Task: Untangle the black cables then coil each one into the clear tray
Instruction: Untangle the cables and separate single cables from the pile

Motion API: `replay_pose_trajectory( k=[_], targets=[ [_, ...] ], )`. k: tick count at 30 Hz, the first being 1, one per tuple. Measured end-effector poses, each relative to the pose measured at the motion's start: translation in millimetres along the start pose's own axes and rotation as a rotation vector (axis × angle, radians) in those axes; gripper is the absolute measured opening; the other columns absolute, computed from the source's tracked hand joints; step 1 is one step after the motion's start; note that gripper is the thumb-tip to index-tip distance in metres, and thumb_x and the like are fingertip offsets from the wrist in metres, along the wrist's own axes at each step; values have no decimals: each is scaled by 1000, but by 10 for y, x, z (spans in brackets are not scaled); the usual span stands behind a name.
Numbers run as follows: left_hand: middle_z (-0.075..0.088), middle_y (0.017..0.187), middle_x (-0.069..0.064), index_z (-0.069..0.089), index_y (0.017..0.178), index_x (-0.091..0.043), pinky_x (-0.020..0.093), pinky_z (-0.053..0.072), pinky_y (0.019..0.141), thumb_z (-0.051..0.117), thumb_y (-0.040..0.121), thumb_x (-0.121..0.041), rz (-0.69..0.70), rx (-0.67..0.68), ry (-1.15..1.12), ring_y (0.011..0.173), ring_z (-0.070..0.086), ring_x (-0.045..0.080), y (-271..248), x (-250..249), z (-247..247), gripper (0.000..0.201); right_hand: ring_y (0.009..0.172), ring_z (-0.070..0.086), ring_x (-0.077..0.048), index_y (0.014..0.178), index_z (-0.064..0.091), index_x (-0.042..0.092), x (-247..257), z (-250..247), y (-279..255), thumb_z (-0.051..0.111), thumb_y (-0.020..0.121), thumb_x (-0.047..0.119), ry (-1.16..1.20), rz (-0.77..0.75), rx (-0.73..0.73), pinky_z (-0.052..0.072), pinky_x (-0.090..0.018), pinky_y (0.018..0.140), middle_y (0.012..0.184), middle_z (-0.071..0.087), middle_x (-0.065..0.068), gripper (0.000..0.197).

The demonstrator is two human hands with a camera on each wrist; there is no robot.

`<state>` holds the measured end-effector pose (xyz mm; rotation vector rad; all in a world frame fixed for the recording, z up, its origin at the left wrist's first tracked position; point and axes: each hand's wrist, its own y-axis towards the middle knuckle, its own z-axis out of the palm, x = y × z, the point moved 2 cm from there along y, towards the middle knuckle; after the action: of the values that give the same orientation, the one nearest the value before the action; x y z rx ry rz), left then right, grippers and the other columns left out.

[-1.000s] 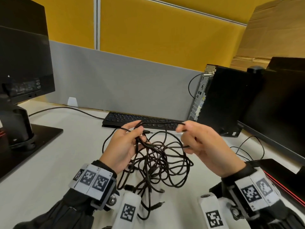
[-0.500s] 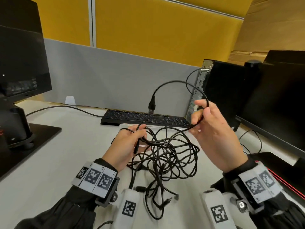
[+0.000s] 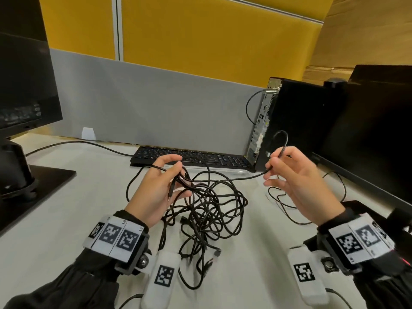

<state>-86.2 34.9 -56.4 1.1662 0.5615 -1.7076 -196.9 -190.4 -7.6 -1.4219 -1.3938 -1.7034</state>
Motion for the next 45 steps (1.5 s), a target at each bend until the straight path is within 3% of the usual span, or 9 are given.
replay_pose_trajectory(
  k=[6,10,14,21,26,31,36,41,45],
  targets=[
    [72,91,-2,57,113,-28,22,50,69,61,80,-21,-25,204,228,78,64,7,-30,35,29,34,74,69,-22,93,56,3,64,245,32,52,91,1,-107,-121,134,58,-29,73,80,63,-11,5],
    [73,93,1,53,119,-28,17,52,73,68,73,0,-36,335,367,87,67,7,-62,74,57,56,74,71,-23,87,58,5,7,449,33,54,89,-4,-174,-173,248,58,-29,75,79,64,-8,10],
    [62,75,3,54,121,-28,21,44,53,70,76,-1,-41,364,484,58,52,10,-81,102,74,55,74,70,-20,93,65,10,-70,600,39,59,90,4,-346,-206,326,58,-31,74,78,68,-11,10],
    [57,64,-6,57,118,-21,22,49,48,62,83,-2,-16,262,323,48,51,10,-65,93,92,40,69,52,-2,90,52,24,-87,478,-66,61,89,28,-729,-228,256,43,-16,64,78,57,10,9],
    [55,70,-1,58,113,-22,22,49,48,60,84,0,69,141,217,50,52,9,-38,70,86,37,79,64,-20,91,59,23,-101,562,-292,59,90,25,-569,-116,502,52,-46,67,84,69,6,2],
    [49,73,2,56,116,-17,17,37,41,56,87,-1,185,17,129,48,42,5,-7,20,45,33,53,45,-10,88,63,28,-33,680,-391,58,90,36,-707,-272,438,35,-18,54,58,56,9,10],
    [41,73,-1,53,106,-13,12,28,36,53,92,-6,189,-175,-9,42,32,1,106,-58,-141,15,70,55,-8,83,66,24,272,516,-388,51,91,34,-435,-362,517,43,-18,66,81,64,6,20],
    [42,72,-1,51,105,-13,13,30,38,50,94,-6,203,-189,-45,42,34,2,129,-100,-171,13,58,37,-11,63,61,23,275,209,-157,49,87,27,36,-89,228,35,-25,65,59,43,8,27],
    [43,74,-2,51,107,-15,13,35,41,53,92,-5,205,-214,3,43,39,1,115,-51,-159,18,54,30,-8,69,66,18,232,268,-96,55,88,40,-454,-145,199,30,-17,54,54,35,7,31]
  ],
)
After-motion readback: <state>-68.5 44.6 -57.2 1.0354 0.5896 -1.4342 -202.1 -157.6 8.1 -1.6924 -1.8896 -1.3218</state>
